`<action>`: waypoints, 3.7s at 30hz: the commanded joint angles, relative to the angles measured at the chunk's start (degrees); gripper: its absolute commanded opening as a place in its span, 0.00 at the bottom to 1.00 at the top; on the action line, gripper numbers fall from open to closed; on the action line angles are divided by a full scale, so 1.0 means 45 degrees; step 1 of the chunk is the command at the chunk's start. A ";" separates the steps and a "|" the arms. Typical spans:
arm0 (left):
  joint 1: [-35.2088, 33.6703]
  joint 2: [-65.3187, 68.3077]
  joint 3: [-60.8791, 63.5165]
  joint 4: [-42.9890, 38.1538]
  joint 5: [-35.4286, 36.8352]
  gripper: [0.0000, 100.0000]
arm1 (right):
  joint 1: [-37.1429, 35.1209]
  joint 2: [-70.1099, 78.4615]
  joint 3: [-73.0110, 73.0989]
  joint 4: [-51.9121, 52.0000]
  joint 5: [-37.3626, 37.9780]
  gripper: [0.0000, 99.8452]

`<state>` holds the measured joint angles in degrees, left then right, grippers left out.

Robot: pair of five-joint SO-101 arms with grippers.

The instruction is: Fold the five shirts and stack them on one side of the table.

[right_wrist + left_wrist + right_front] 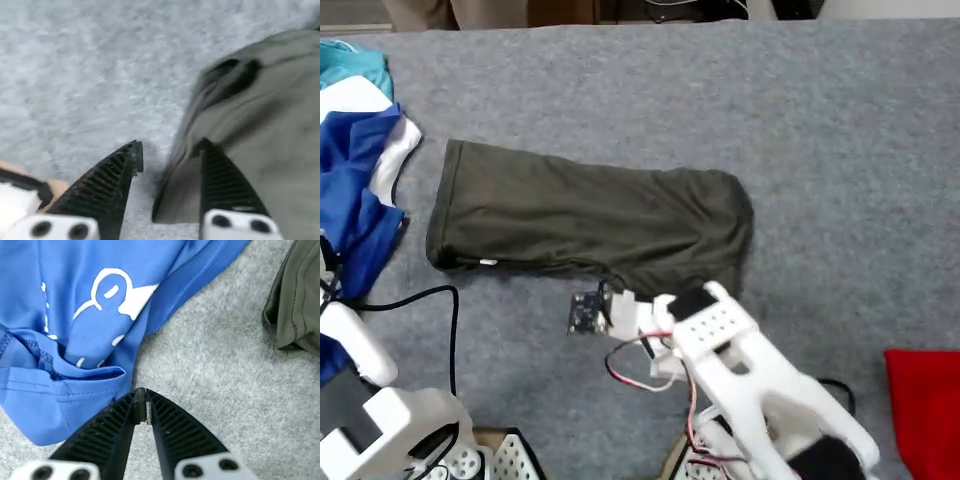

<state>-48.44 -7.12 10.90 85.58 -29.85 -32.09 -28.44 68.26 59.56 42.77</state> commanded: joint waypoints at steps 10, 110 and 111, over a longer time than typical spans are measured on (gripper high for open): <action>-0.0469 -0.0694 -0.0176 0.0117 -0.0156 0.02 | 0.0322 0.2882 -0.1299 -0.0039 -0.1133 0.01; -0.1856 -0.0674 -0.0860 0.0117 -0.0781 0.02 | 0.1436 0.5245 -0.7687 0.2618 -0.1094 0.01; -0.1856 -0.0674 -0.0860 0.0117 -0.0781 0.02 | 0.1573 0.4796 -0.7883 0.2794 -0.1074 0.01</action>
<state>-56.26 -7.12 9.58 85.58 -32.75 -25.76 -0.04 36.00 68.79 38.37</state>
